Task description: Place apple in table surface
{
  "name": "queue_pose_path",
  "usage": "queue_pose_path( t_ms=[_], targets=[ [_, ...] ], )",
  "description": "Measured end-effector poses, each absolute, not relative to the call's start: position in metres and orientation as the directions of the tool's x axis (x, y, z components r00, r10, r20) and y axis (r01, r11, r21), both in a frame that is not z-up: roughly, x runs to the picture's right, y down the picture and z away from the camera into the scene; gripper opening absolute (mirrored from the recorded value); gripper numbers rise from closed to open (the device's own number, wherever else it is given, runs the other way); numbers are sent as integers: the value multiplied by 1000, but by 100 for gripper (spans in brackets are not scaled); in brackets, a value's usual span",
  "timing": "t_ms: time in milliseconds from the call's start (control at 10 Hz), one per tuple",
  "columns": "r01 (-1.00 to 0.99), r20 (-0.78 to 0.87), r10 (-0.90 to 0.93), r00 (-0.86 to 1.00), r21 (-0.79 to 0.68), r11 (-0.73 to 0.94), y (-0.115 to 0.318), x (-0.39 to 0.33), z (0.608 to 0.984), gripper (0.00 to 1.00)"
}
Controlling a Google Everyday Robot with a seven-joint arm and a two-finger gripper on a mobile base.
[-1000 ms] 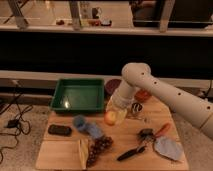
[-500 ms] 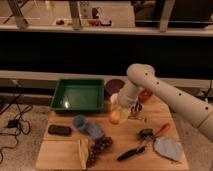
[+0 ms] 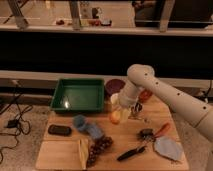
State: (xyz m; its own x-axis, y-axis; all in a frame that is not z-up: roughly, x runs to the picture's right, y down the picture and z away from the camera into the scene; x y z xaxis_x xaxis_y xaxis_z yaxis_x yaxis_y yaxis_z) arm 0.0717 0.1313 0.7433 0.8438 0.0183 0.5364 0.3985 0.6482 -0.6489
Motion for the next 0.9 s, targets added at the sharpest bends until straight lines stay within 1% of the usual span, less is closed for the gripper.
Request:
queue_pose_path(
  t_ms=[900],
  targets=[
    [377, 495, 10, 869, -675, 634, 139, 79, 756, 0]
  ],
)
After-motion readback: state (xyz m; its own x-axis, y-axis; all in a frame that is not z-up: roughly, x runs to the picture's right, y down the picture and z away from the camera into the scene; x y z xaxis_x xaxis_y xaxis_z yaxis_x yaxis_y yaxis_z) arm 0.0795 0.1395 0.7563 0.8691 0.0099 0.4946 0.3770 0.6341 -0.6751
